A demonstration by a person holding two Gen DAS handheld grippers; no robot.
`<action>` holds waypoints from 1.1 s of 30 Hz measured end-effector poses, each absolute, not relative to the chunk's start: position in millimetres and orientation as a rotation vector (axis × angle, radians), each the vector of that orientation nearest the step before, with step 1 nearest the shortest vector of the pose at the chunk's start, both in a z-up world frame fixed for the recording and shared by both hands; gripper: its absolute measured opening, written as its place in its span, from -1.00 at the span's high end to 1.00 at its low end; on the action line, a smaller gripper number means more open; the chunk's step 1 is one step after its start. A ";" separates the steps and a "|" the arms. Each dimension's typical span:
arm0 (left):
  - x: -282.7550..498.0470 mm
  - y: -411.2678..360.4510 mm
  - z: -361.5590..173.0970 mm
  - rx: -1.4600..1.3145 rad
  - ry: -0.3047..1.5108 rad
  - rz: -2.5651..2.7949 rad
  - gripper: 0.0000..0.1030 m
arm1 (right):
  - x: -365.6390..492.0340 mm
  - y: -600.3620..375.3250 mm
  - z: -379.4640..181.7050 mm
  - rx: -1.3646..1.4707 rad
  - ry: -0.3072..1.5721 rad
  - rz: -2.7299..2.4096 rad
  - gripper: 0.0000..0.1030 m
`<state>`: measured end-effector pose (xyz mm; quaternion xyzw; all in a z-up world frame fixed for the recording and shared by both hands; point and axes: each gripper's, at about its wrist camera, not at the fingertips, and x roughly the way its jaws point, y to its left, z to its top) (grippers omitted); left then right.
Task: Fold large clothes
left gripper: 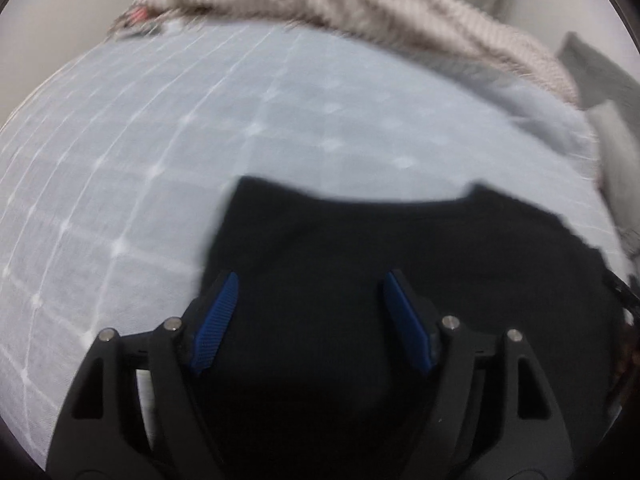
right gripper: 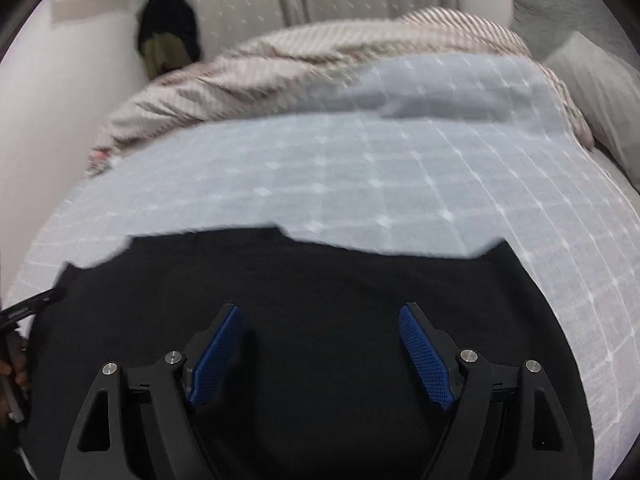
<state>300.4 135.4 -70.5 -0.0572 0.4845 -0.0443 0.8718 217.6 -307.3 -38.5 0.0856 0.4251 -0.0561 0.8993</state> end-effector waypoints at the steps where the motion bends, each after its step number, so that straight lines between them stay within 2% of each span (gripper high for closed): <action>1: 300.2 149.7 -74.1 -0.170 1.022 -0.070 -0.52 | 215.0 -326.4 -49.9 0.176 0.912 -0.171 -0.59; 3: 297.5 172.7 -75.0 -0.273 1.025 -0.082 -0.54 | 201.1 -369.9 -65.6 0.262 0.948 -0.223 -0.59; 5: 293.0 184.6 -70.0 -0.179 1.038 0.026 -0.54 | 181.3 -409.6 -65.8 0.438 0.925 -0.249 -0.54; 8: 280.4 195.5 -58.8 -0.160 1.036 0.040 -0.54 | 156.4 -438.8 -58.3 0.404 0.976 -0.512 -0.59; 11: 250.5 186.6 -37.8 -0.113 0.990 0.005 -0.54 | 126.5 -450.3 -46.1 0.535 0.921 -0.474 -0.59; 16: 180.5 142.5 1.9 -0.108 0.891 -0.134 -0.58 | 96.8 -394.3 -8.3 0.399 0.860 -0.382 -0.59; 22: 123.5 91.0 3.7 -0.074 0.909 -0.268 -0.66 | 78.1 -307.3 7.5 0.297 0.877 -0.209 -0.60; 23: 118.0 84.0 2.0 -0.072 0.913 -0.279 -0.67 | 78.0 -295.9 5.9 0.278 0.884 -0.186 -0.60; 26: 98.8 68.6 -12.8 -0.045 0.929 -0.304 -0.89 | 58.1 -271.0 -1.9 0.235 0.900 -0.139 -0.60; 29: 86.5 58.3 -42.7 0.081 0.977 -0.256 -0.91 | 35.7 -269.4 -23.4 0.237 0.933 -0.135 -0.61; 31: 83.4 61.0 -49.6 0.103 0.976 -0.253 -0.91 | 34.6 -282.2 -43.1 0.244 1.054 -0.185 -0.61; 33: 81.8 69.2 -44.2 0.103 0.969 -0.232 -0.91 | 27.0 -292.6 -39.7 0.267 1.013 -0.158 -0.61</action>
